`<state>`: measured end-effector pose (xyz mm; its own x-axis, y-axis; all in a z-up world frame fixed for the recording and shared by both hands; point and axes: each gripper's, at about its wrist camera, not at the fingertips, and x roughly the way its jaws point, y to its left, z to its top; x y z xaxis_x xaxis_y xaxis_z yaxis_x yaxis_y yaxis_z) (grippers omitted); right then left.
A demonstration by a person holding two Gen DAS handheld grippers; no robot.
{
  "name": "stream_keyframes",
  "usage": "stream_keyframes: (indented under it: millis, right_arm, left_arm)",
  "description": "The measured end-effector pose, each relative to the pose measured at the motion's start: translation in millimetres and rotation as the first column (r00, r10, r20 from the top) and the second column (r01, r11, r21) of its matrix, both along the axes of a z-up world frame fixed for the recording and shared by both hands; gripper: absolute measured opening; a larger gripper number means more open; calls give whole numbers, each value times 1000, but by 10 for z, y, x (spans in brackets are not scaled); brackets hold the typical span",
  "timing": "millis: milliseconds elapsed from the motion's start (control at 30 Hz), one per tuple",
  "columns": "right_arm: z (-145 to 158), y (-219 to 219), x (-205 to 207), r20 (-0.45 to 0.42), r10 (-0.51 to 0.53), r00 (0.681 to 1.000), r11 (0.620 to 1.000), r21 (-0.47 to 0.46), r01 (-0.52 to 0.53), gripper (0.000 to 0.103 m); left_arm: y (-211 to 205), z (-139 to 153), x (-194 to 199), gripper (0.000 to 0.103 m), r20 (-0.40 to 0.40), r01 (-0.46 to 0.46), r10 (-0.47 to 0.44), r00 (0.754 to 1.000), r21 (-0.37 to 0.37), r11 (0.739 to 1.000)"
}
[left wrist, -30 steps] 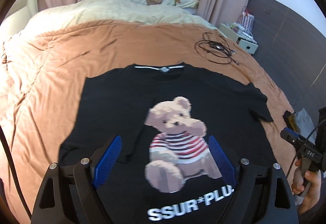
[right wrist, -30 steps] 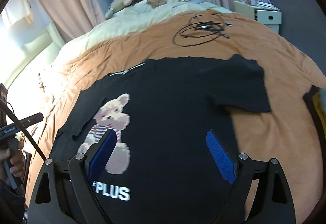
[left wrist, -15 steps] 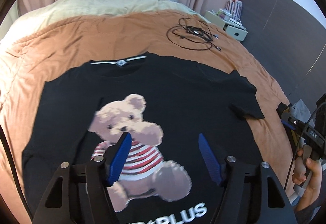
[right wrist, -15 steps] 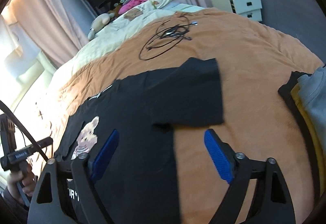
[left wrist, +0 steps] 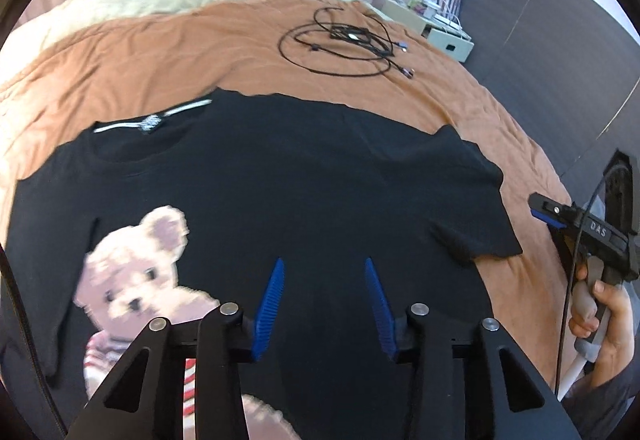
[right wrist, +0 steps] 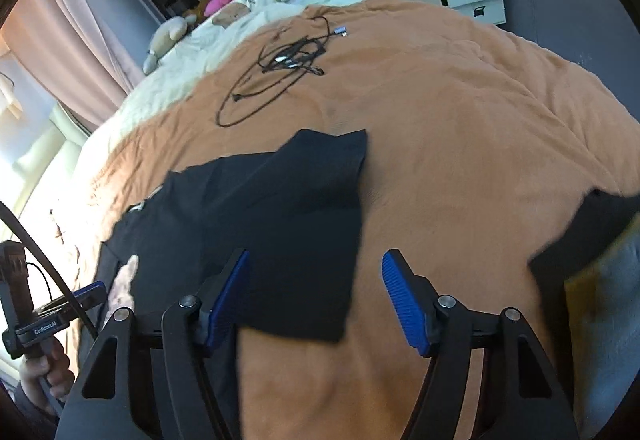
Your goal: Fold small clothes
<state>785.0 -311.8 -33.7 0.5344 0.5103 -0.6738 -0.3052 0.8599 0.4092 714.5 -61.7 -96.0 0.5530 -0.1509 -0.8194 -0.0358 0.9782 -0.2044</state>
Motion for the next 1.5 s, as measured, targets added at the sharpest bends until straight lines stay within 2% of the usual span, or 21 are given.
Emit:
stream_keyframes:
  millis: [200,367,467,533,600,700,767,933,1000,1500]
  right_arm:
    - [-134,52,403,-38,25,999,1000,7,-25,59]
    - [-271,118,644,-58,42,997,999,-23,-44,49]
    - [-265,161,713,-47,56,997,998,-20,-57,48]
    - [-279,197,755,-38,62,997,998,-27,-63,41]
    - [-300,230,789,-23,68,997,997,-45,-69,19]
    - [-315,249,794,-35,74,997,997,-23,-75,2]
    - [-250,253,760,-29,83,996,997,-4,-83,1]
    - [126,373,607,25,123,992,992,-19,-122,1]
    - [280,451,534,45,143,989,990,-29,-141,1]
    - [896,1151,50,75,219,973,970,-129,-208,1]
  left_arm:
    - [-176,-179,322,31,-23,33,-33,999,-11,999]
    - [-290,-323,545,30,-34,53,-54,998,-25,998]
    - [-348,-388,659,27,-39,64,-66,997,-31,997]
    - [-379,-429,723,26,-44,71,-72,996,-36,997]
    - [-420,-474,786,26,-49,77,-79,996,-37,996]
    - [-487,-549,876,26,-53,82,-85,995,-47,995]
    - [-503,-575,920,26,-53,75,-78,996,-52,996]
    - [-442,-513,942,26,-68,54,-61,996,-106,993]
    - [-405,-445,893,26,-62,51,-57,996,-99,994]
    - [447,149,157,26,-1,-25,25,1000,-113,993]
